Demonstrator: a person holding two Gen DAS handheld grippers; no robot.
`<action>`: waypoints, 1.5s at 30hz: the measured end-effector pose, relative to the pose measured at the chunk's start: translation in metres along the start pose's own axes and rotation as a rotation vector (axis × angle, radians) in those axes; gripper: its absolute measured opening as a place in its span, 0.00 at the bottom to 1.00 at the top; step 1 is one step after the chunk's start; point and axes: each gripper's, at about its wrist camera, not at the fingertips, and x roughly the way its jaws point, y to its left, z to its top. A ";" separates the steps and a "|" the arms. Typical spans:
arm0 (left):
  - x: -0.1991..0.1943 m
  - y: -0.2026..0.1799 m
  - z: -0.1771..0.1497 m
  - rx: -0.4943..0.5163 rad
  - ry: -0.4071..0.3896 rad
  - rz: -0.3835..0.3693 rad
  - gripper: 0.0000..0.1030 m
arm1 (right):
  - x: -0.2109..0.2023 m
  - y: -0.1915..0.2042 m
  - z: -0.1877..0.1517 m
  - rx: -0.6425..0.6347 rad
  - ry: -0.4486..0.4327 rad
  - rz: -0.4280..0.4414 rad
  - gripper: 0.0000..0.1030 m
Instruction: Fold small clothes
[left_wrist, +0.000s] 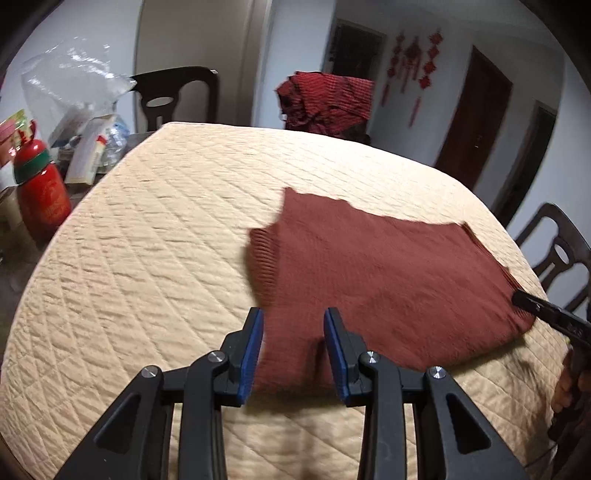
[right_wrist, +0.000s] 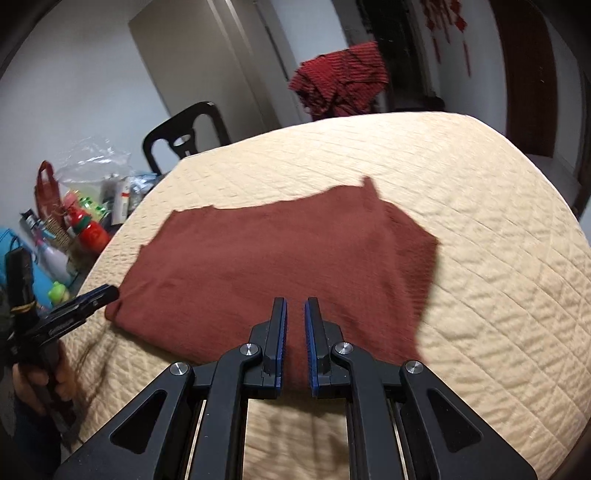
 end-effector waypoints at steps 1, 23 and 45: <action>0.002 0.004 0.002 -0.015 0.004 -0.007 0.35 | 0.003 0.006 0.001 -0.014 0.004 0.009 0.10; 0.064 0.030 0.033 -0.176 0.135 -0.222 0.38 | 0.092 0.062 0.036 -0.159 0.103 0.033 0.17; 0.037 0.033 -0.006 -0.307 0.155 -0.361 0.41 | 0.037 0.061 -0.017 -0.130 0.097 0.116 0.17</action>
